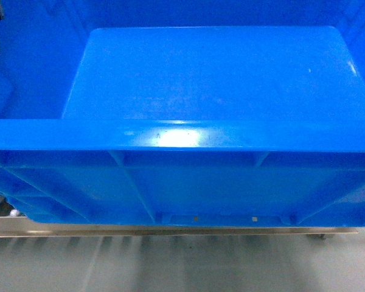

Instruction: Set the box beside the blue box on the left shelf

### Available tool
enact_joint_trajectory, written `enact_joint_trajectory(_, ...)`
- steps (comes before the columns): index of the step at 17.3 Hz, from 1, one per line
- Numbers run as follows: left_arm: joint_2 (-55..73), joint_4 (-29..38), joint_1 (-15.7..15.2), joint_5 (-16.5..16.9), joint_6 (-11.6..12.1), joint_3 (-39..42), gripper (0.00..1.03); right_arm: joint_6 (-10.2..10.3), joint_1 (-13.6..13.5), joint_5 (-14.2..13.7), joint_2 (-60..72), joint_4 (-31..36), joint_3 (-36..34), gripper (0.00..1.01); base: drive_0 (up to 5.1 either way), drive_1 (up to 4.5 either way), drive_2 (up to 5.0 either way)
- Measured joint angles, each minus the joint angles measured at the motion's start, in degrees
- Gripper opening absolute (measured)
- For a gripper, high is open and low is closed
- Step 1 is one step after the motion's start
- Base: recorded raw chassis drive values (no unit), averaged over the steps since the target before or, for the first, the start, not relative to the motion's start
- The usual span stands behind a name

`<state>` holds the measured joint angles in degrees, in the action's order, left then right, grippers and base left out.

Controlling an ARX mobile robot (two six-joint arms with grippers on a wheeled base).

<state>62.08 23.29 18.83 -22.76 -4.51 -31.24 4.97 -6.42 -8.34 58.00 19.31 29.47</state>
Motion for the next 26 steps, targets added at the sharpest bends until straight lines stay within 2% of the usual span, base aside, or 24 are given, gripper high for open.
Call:
enact_joint_trajectory(5,0.0,0.15,0.0,-0.02,0.02,0.0,0.18,0.0,-0.02,0.02,0.02,0.04,0.0,0.15,-4.9,2.76,2.2)
enact_joint_trajectory(26,-0.11,0.15,-0.15,-0.07,0.04,0.0,0.18,0.09,-0.28,-0.07,0.0,0.04,0.0,0.15,0.0,0.0,0.0)
